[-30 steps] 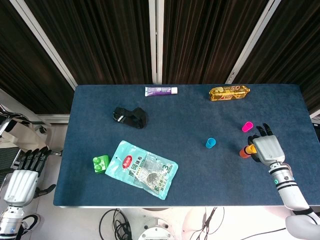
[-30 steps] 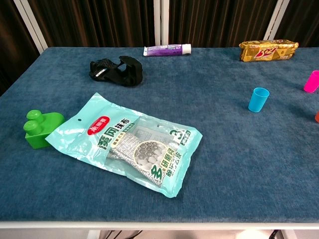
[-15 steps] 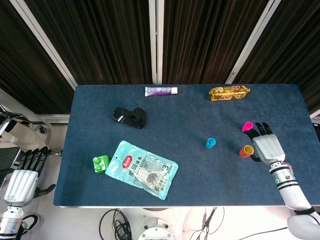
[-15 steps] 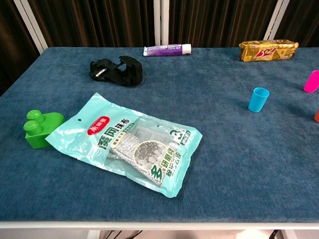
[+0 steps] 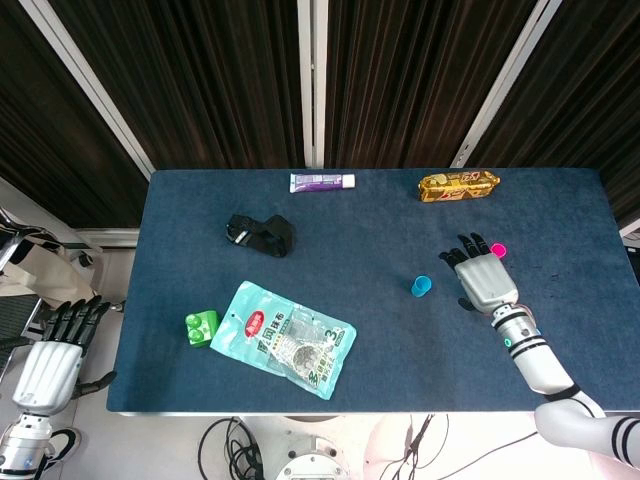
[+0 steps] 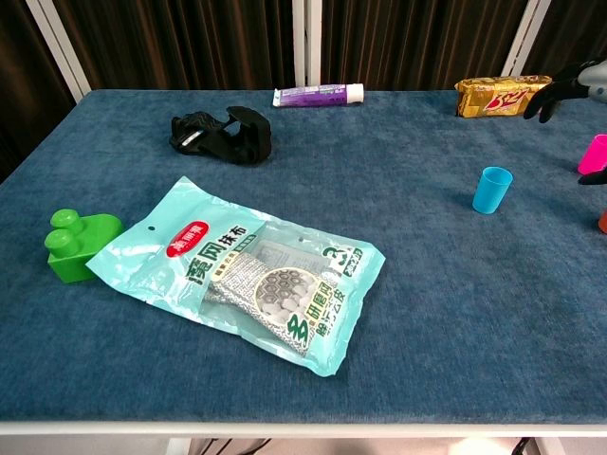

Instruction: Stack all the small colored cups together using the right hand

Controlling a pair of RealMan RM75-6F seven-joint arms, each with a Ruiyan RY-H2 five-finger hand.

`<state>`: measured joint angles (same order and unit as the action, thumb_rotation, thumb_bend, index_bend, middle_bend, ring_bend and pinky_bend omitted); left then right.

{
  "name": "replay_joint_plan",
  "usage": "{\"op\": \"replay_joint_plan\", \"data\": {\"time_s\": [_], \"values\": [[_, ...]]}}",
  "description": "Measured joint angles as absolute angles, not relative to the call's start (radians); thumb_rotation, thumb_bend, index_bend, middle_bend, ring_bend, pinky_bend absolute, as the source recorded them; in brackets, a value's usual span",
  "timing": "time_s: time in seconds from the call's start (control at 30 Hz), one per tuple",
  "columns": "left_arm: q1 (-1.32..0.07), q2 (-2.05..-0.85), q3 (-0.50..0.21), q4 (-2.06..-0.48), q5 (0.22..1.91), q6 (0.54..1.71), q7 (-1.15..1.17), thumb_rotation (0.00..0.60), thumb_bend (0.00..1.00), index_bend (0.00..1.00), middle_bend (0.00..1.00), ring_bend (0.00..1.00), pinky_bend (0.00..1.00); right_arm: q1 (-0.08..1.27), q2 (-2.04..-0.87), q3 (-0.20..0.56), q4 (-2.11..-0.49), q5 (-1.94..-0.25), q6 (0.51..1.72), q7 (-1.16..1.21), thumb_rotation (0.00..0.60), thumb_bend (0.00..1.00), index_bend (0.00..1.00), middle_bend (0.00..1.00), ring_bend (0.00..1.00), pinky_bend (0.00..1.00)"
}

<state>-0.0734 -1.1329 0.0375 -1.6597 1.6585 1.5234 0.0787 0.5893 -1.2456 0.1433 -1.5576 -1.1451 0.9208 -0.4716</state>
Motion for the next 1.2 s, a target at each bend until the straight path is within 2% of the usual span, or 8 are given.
{"op": "replay_joint_plan", "data": {"time_s": [0.27,0.37,1.2], "values": [[-0.069,-1.133,0.049,-1.66,1.669,1.524,0.079,0.6,0.06,0.04,0.0,0.0,0.0,0.66,-1.374,0.142,-1.483,-1.023,0.88,-0.567,0.6,0.09,0.21,0.27,0.0,0.0],[-0.069,-1.134,0.049,-1.66,1.671,1.525,0.078,0.6,0.06,0.04,0.0,0.0,0.0,0.675,-1.396,0.137,-1.47,-1.01,0.882,-0.581,0.6,0.1,0.24,0.29,0.01,0.0],[-0.061,-1.147,0.053,-1.635,1.658,1.521,0.065,0.6,0.06,0.04,0.0,0.0,0.0,0.711,-1.473,0.109,-1.417,-0.965,0.925,-0.618,0.6,0.22,0.42,0.43,0.11,0.0]]}}
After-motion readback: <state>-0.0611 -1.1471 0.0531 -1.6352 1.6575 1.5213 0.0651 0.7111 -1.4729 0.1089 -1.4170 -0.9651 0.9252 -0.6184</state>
